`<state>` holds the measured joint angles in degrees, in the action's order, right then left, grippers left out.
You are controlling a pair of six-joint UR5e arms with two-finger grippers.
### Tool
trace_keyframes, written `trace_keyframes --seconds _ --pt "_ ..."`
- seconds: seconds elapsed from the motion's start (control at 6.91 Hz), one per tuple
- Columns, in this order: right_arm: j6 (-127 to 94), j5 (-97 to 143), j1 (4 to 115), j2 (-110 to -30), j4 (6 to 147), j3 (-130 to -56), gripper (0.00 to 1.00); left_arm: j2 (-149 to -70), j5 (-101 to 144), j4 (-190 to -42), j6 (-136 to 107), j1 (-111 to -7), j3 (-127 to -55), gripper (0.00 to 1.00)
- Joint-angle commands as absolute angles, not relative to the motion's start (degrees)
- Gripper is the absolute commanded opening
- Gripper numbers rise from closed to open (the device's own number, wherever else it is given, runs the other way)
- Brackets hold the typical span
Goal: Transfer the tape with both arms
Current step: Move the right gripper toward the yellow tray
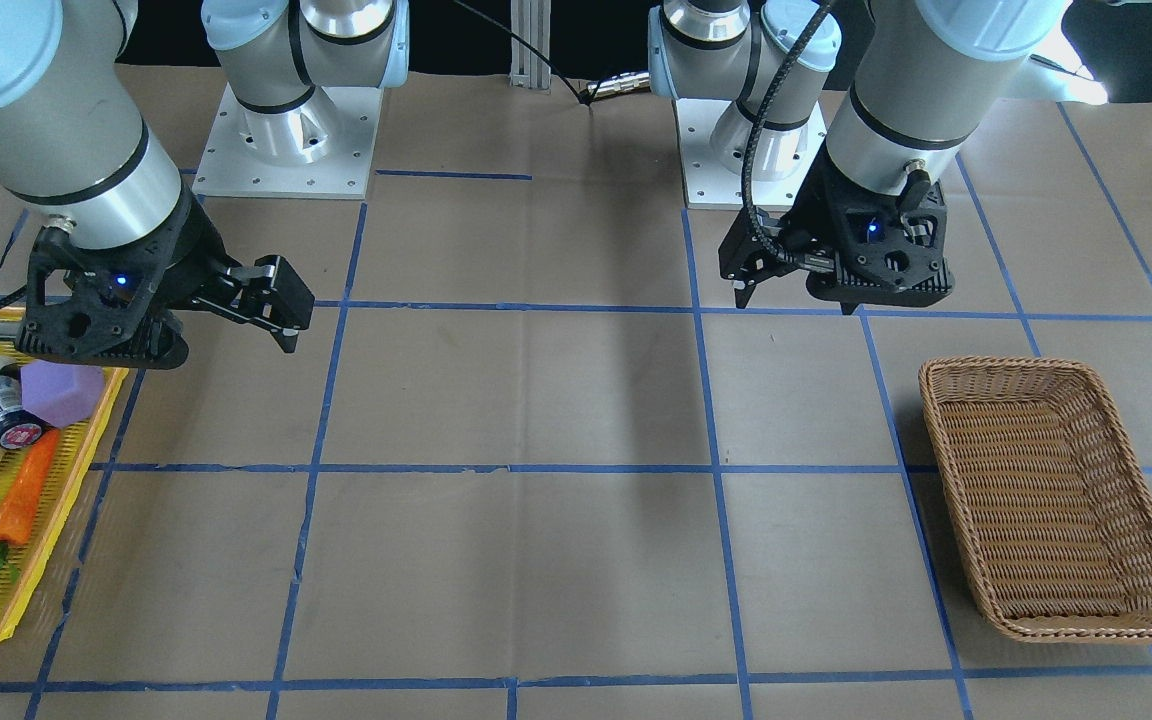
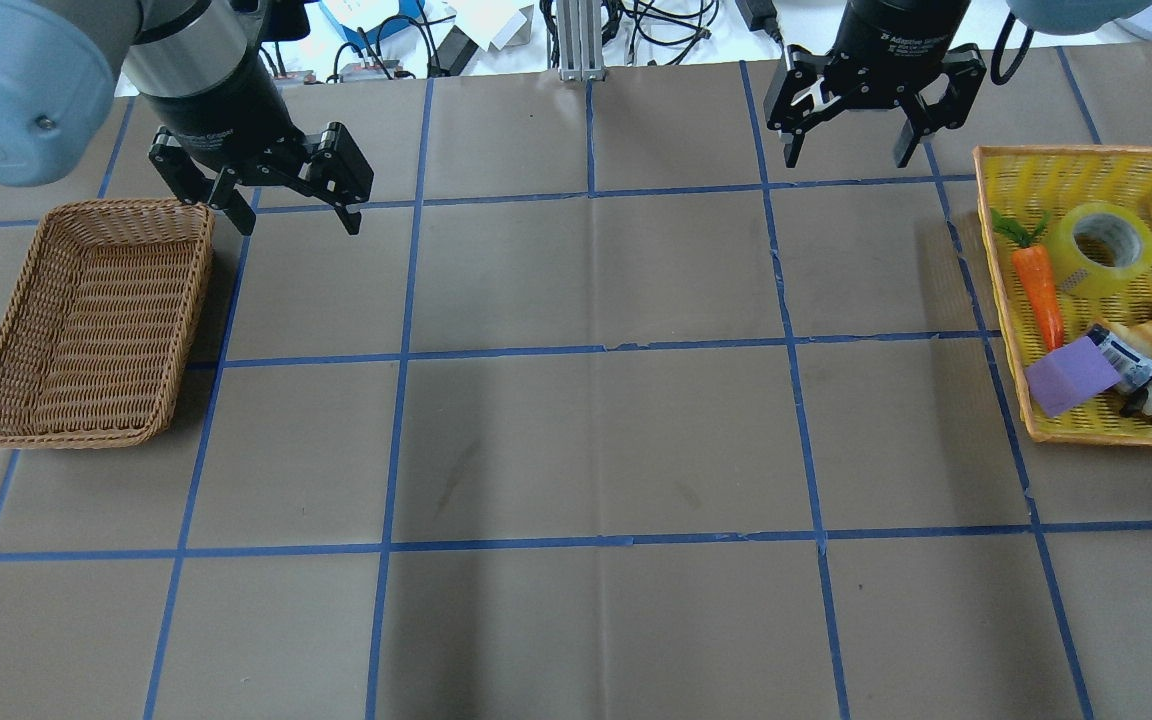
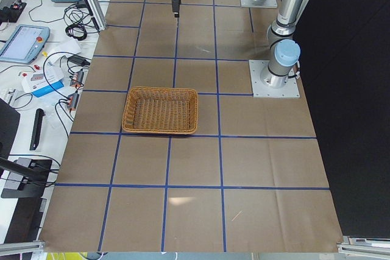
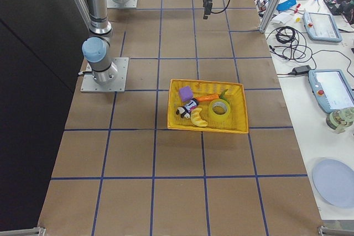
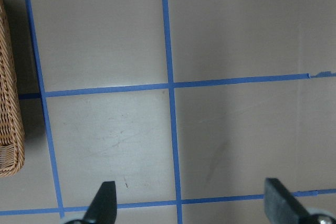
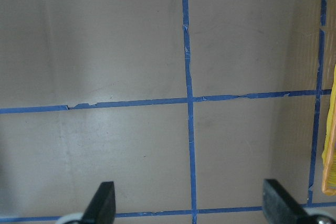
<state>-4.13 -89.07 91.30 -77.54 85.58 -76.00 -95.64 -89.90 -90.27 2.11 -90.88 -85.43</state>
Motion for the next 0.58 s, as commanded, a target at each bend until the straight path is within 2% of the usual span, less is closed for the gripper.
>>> trace_keyframes --seconds 0.0,0.43 --pt "-4.1 -90.5 91.8 -79.1 85.8 -78.3 1.0 -95.6 -89.9 -90.3 2.1 -90.9 -85.4 1.0" --pt "-4.0 -94.0 92.1 -79.6 86.0 -79.3 1.0 -95.6 -89.8 -90.4 2.1 -90.9 -85.4 1.0"
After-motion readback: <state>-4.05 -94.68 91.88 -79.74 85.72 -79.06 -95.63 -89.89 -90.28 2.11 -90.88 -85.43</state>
